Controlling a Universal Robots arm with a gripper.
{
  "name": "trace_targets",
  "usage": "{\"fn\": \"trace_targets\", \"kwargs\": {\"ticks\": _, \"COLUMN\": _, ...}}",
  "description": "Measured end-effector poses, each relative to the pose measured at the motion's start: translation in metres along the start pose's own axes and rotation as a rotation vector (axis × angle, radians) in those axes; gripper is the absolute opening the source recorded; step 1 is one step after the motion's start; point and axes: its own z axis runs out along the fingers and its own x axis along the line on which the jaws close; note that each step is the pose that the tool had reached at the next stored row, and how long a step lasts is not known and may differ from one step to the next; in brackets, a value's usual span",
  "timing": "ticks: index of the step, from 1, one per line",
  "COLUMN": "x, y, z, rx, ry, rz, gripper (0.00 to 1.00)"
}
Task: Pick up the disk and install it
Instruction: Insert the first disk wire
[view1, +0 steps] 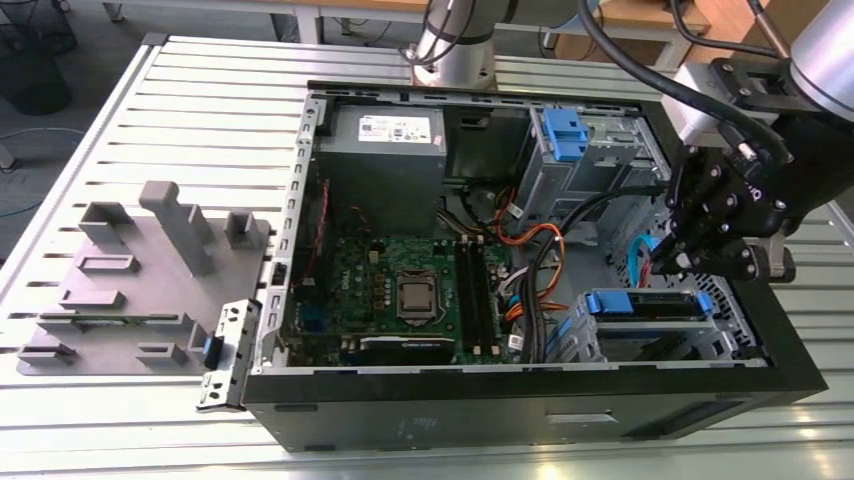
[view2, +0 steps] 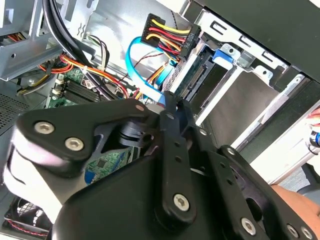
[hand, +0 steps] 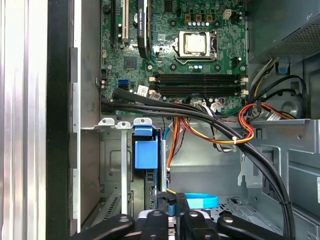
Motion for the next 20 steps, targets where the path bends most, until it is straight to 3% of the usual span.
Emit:
{"fn": "trace_targets", "kwargs": {"ticks": 1, "x": 0.0, "y": 0.0, "z": 0.0, "rx": 0.0, "ry": 0.0, "rz": 0.0, "gripper": 0.16}}
{"fn": "trace_targets", "kwargs": {"ticks": 9, "x": 0.0, "y": 0.0, "z": 0.0005, "rx": 0.0, "ry": 0.0, "rz": 0.0, "gripper": 0.16}}
{"fn": "trace_targets", "kwargs": {"ticks": 15, "x": 0.0051, "y": -0.0002, "z": 0.0011, "rx": 0.0, "ry": -0.0001, "rz": 0.0, "gripper": 0.16}}
{"fn": "trace_targets", "kwargs": {"ticks": 20, "x": 0.0093, "y": -0.0005, "z": 0.0084, "rx": 0.0, "ry": 0.0, "rz": 0.0, "gripper": 0.16}}
